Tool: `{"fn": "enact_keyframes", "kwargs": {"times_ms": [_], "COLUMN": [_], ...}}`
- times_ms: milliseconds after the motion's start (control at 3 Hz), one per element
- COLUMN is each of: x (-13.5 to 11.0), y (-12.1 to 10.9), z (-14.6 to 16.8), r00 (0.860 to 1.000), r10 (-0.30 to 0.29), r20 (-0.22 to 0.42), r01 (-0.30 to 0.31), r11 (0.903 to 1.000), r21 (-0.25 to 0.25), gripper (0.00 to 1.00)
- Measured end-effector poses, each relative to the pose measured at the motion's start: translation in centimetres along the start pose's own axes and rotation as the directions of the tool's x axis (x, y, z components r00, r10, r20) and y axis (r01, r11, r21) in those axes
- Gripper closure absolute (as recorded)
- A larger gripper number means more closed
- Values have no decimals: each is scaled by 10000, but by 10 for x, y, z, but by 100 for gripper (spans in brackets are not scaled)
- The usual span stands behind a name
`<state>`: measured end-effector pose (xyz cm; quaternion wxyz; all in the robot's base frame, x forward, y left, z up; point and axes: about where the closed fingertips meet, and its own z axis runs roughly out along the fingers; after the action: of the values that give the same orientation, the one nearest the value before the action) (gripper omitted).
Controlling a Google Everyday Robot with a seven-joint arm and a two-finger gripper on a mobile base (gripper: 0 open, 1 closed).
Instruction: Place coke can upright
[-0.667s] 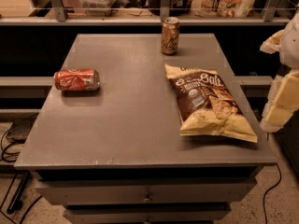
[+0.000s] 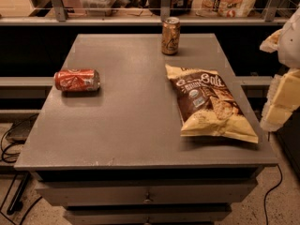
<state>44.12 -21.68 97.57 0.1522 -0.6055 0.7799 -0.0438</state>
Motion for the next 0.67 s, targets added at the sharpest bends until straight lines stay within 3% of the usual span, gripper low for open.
{"fn": "enact_keyframes", "kwargs": {"times_ms": [333,667], "x": [-16,-58], "y": [-10,-16], "z": [8,18], "r00": [9974,9823], "r10": [-631,-1484], "r20": [353,1141], "r01": [635,1518], "r11": [9979,9881], "r21": [-104,-225], "gripper": [0,0]}}
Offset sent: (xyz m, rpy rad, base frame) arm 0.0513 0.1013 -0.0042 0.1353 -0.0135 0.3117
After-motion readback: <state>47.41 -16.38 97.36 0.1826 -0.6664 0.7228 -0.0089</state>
